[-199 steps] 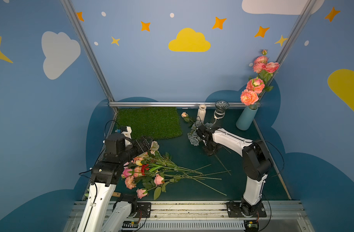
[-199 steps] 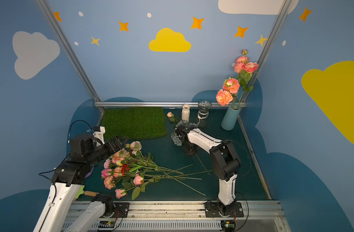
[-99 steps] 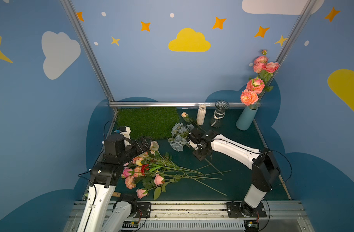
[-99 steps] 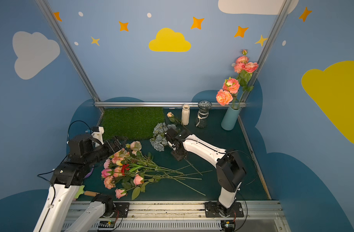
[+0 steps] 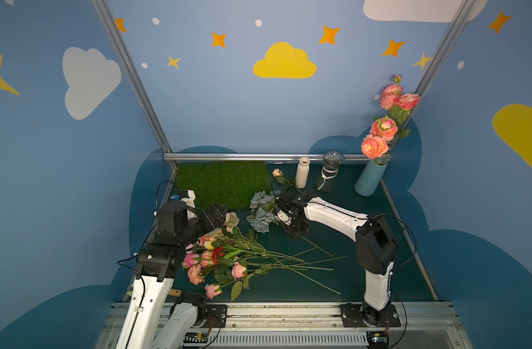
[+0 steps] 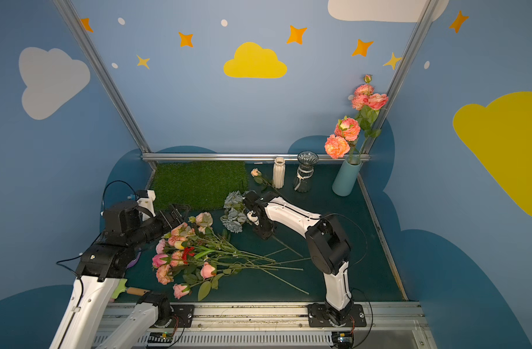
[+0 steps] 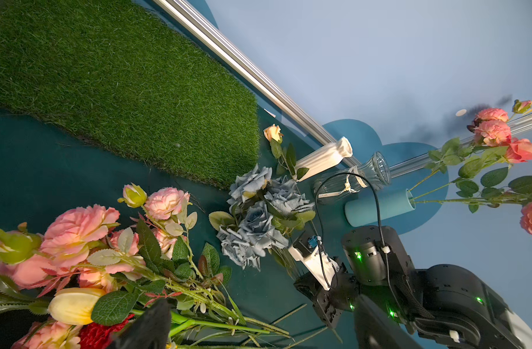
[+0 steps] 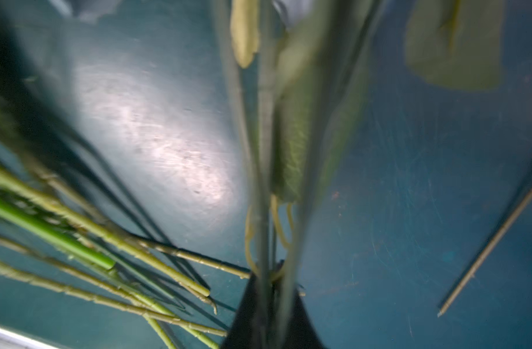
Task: Place the pink flowers into the vase
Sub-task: Place the flower at the center of the board, then pick up the flower at the center of the board.
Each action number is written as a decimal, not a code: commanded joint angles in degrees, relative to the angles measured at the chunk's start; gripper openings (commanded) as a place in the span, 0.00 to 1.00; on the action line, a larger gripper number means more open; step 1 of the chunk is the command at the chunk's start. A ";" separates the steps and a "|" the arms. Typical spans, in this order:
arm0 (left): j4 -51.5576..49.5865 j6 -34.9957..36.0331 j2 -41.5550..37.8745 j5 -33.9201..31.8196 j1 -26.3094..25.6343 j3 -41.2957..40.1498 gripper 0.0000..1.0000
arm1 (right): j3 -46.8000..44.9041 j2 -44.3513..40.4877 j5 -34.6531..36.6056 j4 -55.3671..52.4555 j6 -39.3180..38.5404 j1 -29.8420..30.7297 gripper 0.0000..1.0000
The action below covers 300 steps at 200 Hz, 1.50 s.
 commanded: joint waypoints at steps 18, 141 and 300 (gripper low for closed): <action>-1.58 1.07 -0.64 -2.66 0.23 1.32 1.00 | 2.45 -0.95 16.15 -1.97 2.59 -2.45 0.25; -8.22 -0.46 -1.34 -11.16 0.27 4.67 1.00 | 1.00 -9.24 10.53 -4.63 6.64 0.40 0.27; -10.38 -3.42 4.22 -5.30 3.36 5.68 1.00 | 1.76 -7.05 -29.69 9.65 0.84 17.54 0.20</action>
